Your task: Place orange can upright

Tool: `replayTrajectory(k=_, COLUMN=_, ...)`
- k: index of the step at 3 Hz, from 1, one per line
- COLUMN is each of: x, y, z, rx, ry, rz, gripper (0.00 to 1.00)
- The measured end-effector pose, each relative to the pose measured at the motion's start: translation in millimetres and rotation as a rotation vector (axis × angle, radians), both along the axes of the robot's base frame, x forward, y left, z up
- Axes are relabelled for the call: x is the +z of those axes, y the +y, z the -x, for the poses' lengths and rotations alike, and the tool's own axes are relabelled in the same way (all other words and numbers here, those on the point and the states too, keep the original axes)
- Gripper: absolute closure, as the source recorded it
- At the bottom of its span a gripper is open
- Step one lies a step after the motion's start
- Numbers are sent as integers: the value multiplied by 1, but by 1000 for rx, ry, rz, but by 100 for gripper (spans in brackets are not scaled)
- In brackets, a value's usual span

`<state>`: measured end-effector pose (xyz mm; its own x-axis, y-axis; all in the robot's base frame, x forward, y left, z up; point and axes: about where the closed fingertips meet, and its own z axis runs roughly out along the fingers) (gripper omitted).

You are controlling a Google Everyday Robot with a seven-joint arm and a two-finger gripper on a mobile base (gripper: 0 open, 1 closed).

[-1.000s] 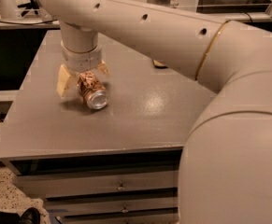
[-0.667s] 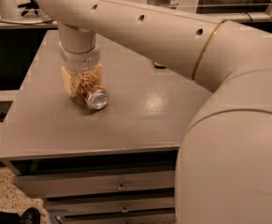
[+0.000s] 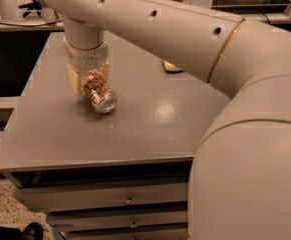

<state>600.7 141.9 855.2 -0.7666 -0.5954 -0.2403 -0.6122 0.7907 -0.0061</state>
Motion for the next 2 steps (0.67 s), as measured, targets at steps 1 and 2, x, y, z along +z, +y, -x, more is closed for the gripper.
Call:
replayTrajectory(k=1, x=28, y=-6, z=-11, rx=-13, ry=-65, rz=-64, gripper=100)
replayTrajectory(k=2, x=52, y=-11, z=-16, rx=-13, ry=-140, rz=-178, gripper=100)
